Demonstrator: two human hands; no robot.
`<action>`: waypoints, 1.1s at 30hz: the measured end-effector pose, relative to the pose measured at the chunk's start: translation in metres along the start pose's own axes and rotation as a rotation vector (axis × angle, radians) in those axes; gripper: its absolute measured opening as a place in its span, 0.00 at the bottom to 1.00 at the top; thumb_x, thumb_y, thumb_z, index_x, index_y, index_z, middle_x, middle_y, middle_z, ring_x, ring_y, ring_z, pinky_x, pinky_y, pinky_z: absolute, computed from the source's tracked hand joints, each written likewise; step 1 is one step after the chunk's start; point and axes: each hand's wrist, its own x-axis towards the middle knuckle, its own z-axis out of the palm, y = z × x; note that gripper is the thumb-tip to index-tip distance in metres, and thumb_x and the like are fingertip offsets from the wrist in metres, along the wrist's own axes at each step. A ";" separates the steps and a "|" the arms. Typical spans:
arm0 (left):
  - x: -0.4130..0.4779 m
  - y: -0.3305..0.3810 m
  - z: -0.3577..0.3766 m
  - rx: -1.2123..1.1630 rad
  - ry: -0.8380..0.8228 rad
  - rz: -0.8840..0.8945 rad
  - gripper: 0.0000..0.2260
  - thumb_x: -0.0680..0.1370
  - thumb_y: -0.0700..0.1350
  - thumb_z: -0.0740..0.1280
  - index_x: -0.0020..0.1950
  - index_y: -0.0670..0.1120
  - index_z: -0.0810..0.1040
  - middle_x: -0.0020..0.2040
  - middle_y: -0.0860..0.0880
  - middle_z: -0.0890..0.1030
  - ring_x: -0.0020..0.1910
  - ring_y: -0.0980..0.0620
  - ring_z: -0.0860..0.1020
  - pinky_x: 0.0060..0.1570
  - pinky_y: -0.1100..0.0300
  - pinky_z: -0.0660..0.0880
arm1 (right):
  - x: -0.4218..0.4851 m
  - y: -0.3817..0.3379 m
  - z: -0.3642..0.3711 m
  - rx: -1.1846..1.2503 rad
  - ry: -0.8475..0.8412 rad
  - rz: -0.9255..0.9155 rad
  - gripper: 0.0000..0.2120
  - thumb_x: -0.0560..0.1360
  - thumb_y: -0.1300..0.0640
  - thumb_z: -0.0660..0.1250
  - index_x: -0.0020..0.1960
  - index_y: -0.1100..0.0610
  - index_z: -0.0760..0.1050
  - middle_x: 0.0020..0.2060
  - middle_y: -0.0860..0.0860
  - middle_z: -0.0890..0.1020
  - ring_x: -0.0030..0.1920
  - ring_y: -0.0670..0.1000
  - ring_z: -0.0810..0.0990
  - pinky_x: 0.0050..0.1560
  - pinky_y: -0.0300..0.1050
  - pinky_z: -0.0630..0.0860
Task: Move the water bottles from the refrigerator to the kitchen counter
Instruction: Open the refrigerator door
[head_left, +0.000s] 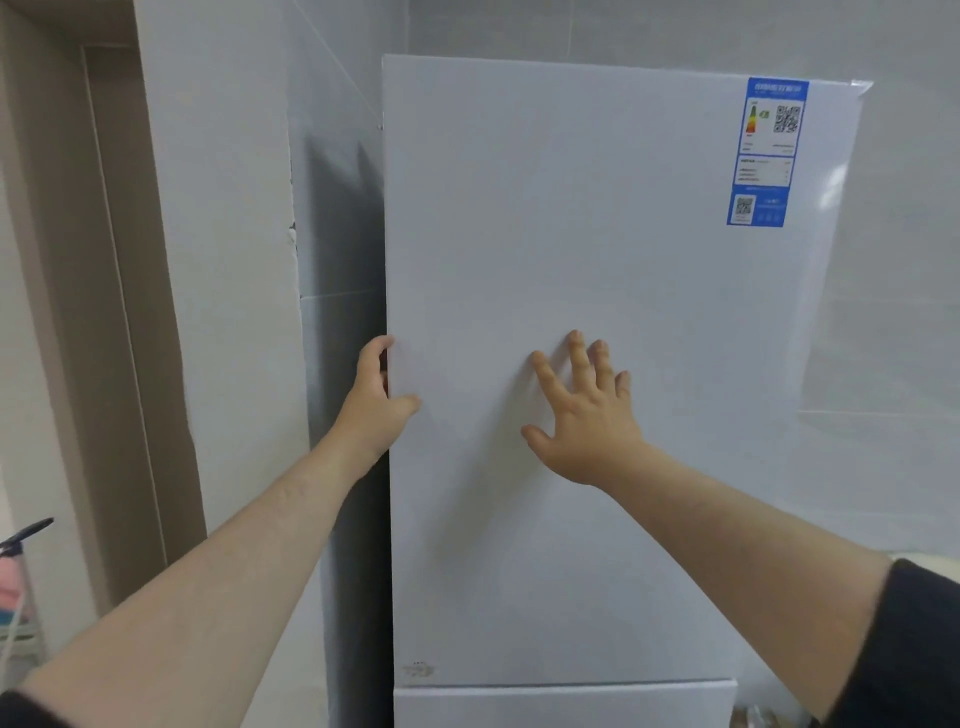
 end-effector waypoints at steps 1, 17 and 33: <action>-0.001 -0.001 0.000 -0.014 0.010 0.006 0.35 0.76 0.34 0.67 0.74 0.60 0.57 0.63 0.51 0.74 0.57 0.54 0.78 0.50 0.58 0.78 | -0.001 -0.001 0.000 0.002 0.002 0.005 0.42 0.70 0.32 0.54 0.78 0.43 0.39 0.78 0.57 0.35 0.76 0.64 0.35 0.71 0.70 0.43; -0.110 0.038 -0.004 0.240 0.100 0.231 0.24 0.80 0.39 0.64 0.76 0.48 0.65 0.57 0.58 0.75 0.54 0.64 0.75 0.55 0.62 0.75 | -0.060 -0.003 -0.068 0.218 0.127 0.002 0.37 0.74 0.40 0.62 0.77 0.49 0.53 0.78 0.62 0.49 0.77 0.65 0.45 0.75 0.62 0.50; -0.265 0.128 0.071 0.509 -0.088 0.777 0.37 0.80 0.62 0.58 0.81 0.52 0.43 0.82 0.44 0.48 0.80 0.50 0.49 0.73 0.47 0.59 | -0.142 -0.012 -0.283 0.457 0.407 -0.206 0.41 0.76 0.40 0.60 0.80 0.50 0.43 0.80 0.53 0.44 0.78 0.51 0.40 0.76 0.46 0.42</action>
